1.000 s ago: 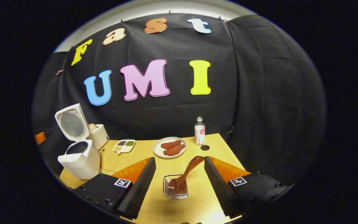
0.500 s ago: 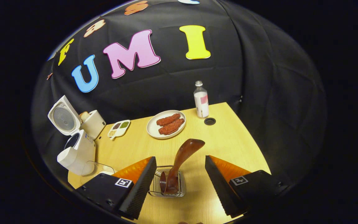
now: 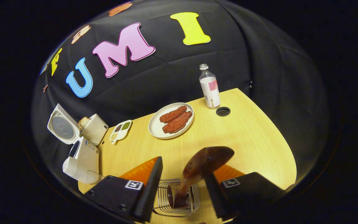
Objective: Close the left gripper, press the button to open the rice cooker; take a wooden spoon from the chopstick holder with the right hand, scoop a spoonful of rice and pour it into the rice cooker, then put the wooden spoon back into the chopstick holder.
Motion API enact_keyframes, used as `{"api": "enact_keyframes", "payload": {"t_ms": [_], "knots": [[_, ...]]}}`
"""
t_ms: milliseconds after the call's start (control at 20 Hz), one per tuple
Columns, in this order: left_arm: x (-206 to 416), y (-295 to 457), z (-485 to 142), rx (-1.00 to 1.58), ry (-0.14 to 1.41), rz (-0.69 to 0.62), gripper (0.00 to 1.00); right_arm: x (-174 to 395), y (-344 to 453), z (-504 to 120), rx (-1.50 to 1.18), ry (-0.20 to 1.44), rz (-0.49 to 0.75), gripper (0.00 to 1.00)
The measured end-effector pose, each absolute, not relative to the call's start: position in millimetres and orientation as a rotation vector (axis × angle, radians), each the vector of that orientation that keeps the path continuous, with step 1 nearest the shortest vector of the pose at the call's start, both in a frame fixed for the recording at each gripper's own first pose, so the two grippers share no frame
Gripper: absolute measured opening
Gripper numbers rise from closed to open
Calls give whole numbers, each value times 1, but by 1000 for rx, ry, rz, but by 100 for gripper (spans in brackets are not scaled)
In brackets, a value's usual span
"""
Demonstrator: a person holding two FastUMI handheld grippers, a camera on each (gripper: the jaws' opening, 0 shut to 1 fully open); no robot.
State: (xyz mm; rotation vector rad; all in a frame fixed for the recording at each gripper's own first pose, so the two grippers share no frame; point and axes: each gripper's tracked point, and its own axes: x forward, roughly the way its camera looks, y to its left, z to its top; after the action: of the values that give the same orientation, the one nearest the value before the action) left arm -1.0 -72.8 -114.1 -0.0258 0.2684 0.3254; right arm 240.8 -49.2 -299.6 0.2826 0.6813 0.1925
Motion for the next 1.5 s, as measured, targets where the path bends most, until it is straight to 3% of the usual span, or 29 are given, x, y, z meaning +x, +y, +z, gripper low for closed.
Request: {"api": "enact_keyframes", "payload": {"t_ms": [100,150,250,350,400,650,1000,1500], "knots": [[-4,-70,-114,-42,261,334,96,241,-48,-302,283,683,192,47],[-6,-69,-114,-51,259,335,97,238,-52,-303,280,688,176,47],[-9,-63,-120,-61,263,344,97,238,-52,-303,311,693,153,25],[-10,-59,-125,-87,271,339,97,231,-48,-295,310,691,164,16],[-10,-57,-126,-101,270,334,97,228,-49,-289,292,673,170,20],[-9,-46,-128,-121,245,289,97,216,-37,-241,233,592,205,17],[6,-19,-129,-135,228,161,98,192,-24,-162,204,475,156,17],[11,42,-135,-109,208,66,96,148,74,-120,191,417,214,17]]}}
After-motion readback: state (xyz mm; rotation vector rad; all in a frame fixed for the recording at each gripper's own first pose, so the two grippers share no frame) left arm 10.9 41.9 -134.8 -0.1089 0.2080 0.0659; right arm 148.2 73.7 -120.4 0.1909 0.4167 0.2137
